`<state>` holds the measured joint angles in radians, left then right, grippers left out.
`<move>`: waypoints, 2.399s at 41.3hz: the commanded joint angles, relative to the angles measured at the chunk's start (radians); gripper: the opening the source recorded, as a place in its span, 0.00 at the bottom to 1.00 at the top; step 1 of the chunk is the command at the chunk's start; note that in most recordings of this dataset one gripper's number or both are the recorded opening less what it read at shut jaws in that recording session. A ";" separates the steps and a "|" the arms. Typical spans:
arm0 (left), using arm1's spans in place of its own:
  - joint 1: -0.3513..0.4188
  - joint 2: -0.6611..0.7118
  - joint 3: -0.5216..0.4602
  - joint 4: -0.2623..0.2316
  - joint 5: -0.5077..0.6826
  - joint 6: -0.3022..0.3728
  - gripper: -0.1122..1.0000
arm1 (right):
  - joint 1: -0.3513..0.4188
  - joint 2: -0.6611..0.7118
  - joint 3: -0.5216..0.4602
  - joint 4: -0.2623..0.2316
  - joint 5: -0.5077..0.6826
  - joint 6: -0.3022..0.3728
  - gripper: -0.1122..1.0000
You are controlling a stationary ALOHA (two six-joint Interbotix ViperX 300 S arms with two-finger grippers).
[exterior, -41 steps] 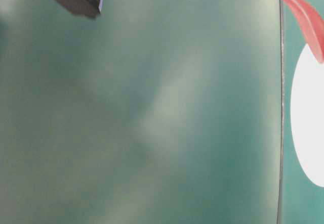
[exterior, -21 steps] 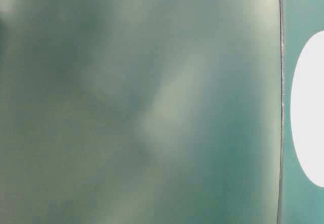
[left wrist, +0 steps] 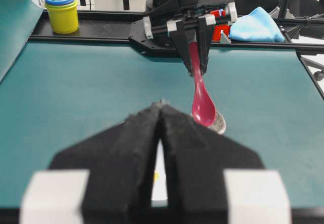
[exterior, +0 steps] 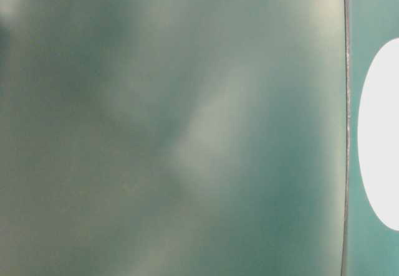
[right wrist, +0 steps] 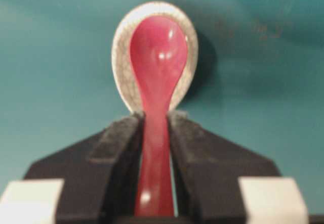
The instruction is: Scoop the yellow hexagonal prism block from the bowl with a spoon using the right arm.
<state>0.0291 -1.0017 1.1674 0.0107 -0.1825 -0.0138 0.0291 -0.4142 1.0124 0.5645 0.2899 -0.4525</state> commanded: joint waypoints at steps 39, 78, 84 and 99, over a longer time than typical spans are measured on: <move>0.002 0.005 -0.018 0.003 -0.014 -0.002 0.10 | 0.014 0.011 -0.012 -0.003 -0.028 0.000 0.50; 0.002 0.005 -0.018 0.002 -0.014 -0.032 0.10 | 0.044 -0.017 -0.002 0.017 -0.229 0.037 0.53; 0.002 -0.002 -0.018 0.003 -0.015 -0.044 0.10 | 0.104 -0.028 0.052 0.025 -0.354 0.046 0.58; 0.002 -0.003 -0.017 0.003 -0.009 -0.044 0.10 | 0.183 -0.048 0.158 0.055 -0.574 0.052 0.66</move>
<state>0.0291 -1.0124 1.1674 0.0107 -0.1871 -0.0568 0.1917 -0.4495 1.1628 0.6197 -0.2362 -0.3988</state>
